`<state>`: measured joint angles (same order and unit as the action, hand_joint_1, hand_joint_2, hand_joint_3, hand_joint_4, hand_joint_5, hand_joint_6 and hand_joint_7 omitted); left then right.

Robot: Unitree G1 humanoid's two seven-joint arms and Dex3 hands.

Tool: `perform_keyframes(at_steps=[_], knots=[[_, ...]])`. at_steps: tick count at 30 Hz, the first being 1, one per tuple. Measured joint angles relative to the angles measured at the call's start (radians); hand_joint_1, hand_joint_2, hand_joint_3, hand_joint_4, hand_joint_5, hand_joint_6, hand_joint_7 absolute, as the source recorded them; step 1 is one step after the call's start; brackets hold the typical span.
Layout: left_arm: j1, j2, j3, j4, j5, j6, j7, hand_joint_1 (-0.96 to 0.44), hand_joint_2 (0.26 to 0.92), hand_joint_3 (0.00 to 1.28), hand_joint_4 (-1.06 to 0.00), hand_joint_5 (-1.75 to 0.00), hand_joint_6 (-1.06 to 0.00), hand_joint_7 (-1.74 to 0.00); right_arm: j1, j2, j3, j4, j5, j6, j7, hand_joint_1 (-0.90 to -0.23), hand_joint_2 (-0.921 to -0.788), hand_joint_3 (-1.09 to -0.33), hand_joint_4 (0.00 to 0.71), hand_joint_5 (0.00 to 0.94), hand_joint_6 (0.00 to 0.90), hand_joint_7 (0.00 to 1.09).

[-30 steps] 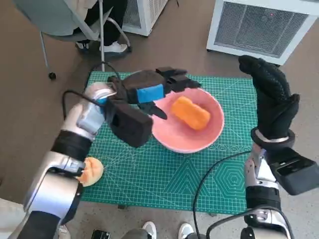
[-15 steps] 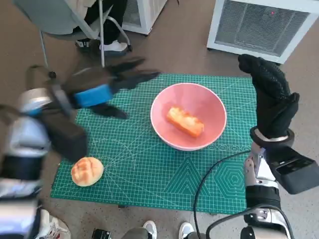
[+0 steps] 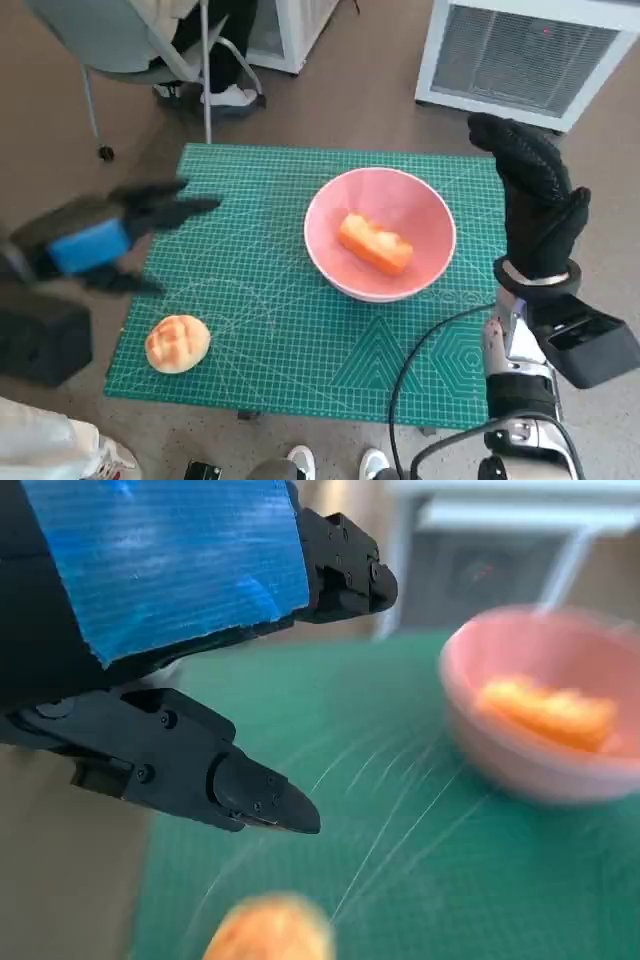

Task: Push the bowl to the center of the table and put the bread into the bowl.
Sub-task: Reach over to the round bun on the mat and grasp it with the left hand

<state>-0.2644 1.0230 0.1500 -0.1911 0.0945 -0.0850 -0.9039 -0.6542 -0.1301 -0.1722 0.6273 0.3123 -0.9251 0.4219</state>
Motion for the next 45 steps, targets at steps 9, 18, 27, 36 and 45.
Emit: perform_keyframes(at_steps=[9,18,27,36,45], knots=[[0.162,0.018,0.047,-0.094,-0.003,0.068,-0.022,-0.13,0.817,0.0,-0.18,0.0,-0.31,-0.01,-0.025,0.017,0.003,0.015,0.008,0.013,0.031,-0.611,-0.921,-0.766,0.37,0.001,0.215,0.34],[0.232,0.017,0.043,-0.097,0.0,0.068,-0.022,-0.13,0.815,0.0,-0.17,0.0,-0.3,0.0,-0.029,0.019,0.001,0.022,0.009,0.019,0.041,-0.613,-0.921,-0.761,0.375,0.003,0.217,0.34],[0.253,-0.005,-0.006,-0.075,0.017,0.052,-0.006,-0.13,0.8,0.0,-0.17,0.0,-0.3,0.0,-0.031,0.021,0.001,0.022,0.02,0.026,0.051,-0.616,-0.921,-0.758,0.381,0.005,0.213,0.34],[0.242,-0.054,-0.105,0.058,0.081,-0.036,0.061,-0.14,0.795,0.0,-0.19,-0.01,-0.3,0.0,-0.03,0.024,0.001,0.021,0.037,0.028,0.067,-0.614,-0.921,-0.757,0.383,0.005,0.214,0.33],[0.209,-0.141,-0.195,0.252,0.18,-0.172,0.209,-0.15,0.829,0.01,-0.43,-0.03,-0.45,-0.04,-0.029,0.024,-0.003,0.016,0.038,0.034,0.072,-0.613,-0.921,-0.754,0.382,0.003,0.215,0.33]])
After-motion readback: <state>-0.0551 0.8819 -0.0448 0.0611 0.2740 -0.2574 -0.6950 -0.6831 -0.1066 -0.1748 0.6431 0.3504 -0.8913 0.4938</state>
